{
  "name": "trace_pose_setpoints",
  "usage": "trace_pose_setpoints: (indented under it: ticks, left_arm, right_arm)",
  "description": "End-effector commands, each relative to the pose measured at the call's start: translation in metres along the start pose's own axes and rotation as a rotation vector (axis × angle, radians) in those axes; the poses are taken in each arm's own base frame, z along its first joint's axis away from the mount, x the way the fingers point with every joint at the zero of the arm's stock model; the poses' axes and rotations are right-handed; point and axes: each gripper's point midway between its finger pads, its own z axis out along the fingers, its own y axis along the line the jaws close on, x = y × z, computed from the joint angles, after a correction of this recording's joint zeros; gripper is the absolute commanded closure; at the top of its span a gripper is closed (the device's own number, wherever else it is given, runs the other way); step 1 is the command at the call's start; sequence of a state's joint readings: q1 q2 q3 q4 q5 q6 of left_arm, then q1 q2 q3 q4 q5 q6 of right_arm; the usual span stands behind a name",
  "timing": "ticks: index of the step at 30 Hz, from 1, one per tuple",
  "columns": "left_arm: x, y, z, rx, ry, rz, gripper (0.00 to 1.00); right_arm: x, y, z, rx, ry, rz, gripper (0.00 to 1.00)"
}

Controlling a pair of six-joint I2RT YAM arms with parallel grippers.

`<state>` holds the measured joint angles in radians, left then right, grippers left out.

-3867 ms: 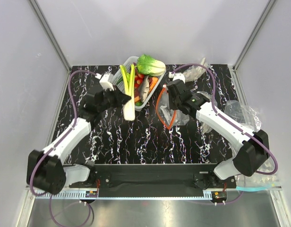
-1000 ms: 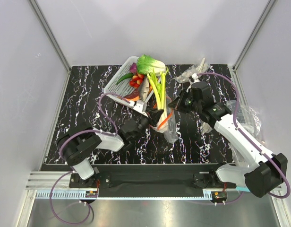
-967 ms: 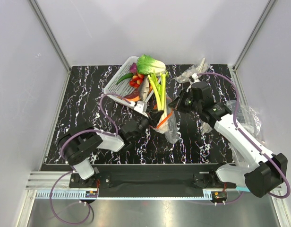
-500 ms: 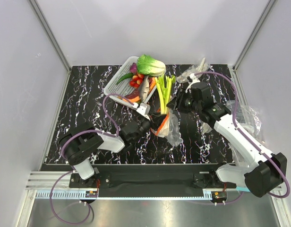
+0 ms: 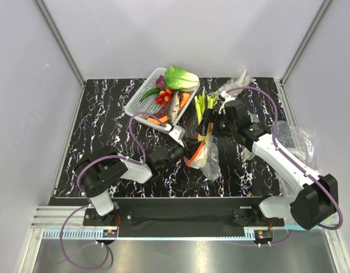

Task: Place the food in the zip-top bag and seal the zipper
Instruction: Place the fake vegetable in the zipper food storage bag.

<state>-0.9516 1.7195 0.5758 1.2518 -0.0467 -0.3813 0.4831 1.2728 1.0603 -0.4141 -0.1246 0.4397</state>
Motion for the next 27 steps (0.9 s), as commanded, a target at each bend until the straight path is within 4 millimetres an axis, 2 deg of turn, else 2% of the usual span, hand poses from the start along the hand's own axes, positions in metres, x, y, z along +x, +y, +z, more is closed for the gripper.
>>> trace_pose_setpoints:
  ticks: [1,3,5,6,7,8,9,10,11,12,13,14,16,17,19,20,21,22,26,27]
  left_arm:
    - [-0.097,-0.053,0.005,0.193,-0.352,0.024,0.89]
    - [-0.099,-0.055,0.006,0.190,-0.344,0.035,0.88]
    - [-0.100,-0.062,0.006,0.220,-0.331,0.062,0.85]
    - [-0.100,-0.064,0.006,0.224,-0.327,0.067,0.82]
    - [-0.105,-0.065,0.004,0.226,-0.331,0.080,0.78]
    - [-0.102,-0.066,0.004,0.226,-0.312,0.088,0.59]
    - [-0.103,-0.067,0.003,0.233,-0.303,0.099,0.51]
    - [-0.116,-0.072,-0.002,0.234,-0.322,0.105,0.42]
    - [-0.109,-0.068,0.000,0.208,-0.265,0.102,0.36]
    - [-0.112,-0.064,0.000,0.177,-0.241,0.100,0.29]
    - [-0.131,-0.069,-0.003,0.168,-0.246,0.114,0.27]
    - [-0.120,-0.063,0.003,0.117,-0.125,0.122,0.25]
    - [-0.142,-0.058,0.001,0.034,-0.090,0.129,0.21]
    - [-0.140,-0.055,0.000,-0.002,-0.017,0.139,0.20]
    - [-0.150,-0.048,-0.005,-0.070,0.013,0.126,0.19]
    - [-0.135,-0.038,-0.009,-0.121,0.103,0.128,0.19]
    - [-0.146,-0.037,-0.009,-0.151,0.106,0.121,0.19]
    - [-0.130,-0.028,-0.013,-0.195,0.186,0.109,0.18]
    - [-0.106,-0.008,-0.018,-0.280,0.295,0.053,0.17]
    - [-0.092,-0.004,-0.020,-0.282,0.329,0.030,0.17]
  right_arm:
    - [-0.011,0.003,0.004,-0.013,-0.024,-0.035,0.03]
    - [-0.009,0.000,0.006,-0.002,-0.017,-0.033,0.16]
    - [-0.009,-0.001,0.007,0.008,-0.017,-0.030,0.35]
    - [-0.010,-0.002,0.007,0.013,-0.020,-0.029,0.52]
    - [-0.010,-0.003,0.006,0.019,-0.022,-0.029,0.60]
    - [-0.013,-0.004,0.004,0.030,-0.031,-0.030,0.69]
    - [-0.014,-0.005,0.003,0.034,-0.036,-0.032,0.80]
    - [-0.016,-0.005,0.001,0.037,-0.044,-0.034,0.83]
    - [-0.017,-0.006,-0.001,0.046,-0.051,-0.040,0.85]
    - [-0.019,-0.006,-0.003,0.048,-0.060,-0.044,0.90]
    - [-0.021,-0.005,-0.006,0.045,-0.070,-0.050,0.92]
    - [-0.022,-0.006,-0.007,0.047,-0.076,-0.058,0.93]
    - [-0.025,-0.004,-0.012,0.034,-0.104,-0.065,0.93]
    - [-0.023,-0.004,-0.013,0.030,-0.103,-0.070,0.94]
    - [-0.027,0.000,-0.016,0.010,-0.127,-0.078,0.94]
    - [-0.025,0.000,-0.016,0.005,-0.126,-0.080,0.94]
    - [-0.027,0.001,-0.017,0.000,-0.134,-0.084,0.94]
    - [-0.028,0.003,-0.019,-0.010,-0.143,-0.088,0.94]
    - [-0.030,0.006,-0.022,-0.029,-0.155,-0.097,0.95]
    - [-0.031,0.008,-0.023,-0.035,-0.159,-0.097,0.95]
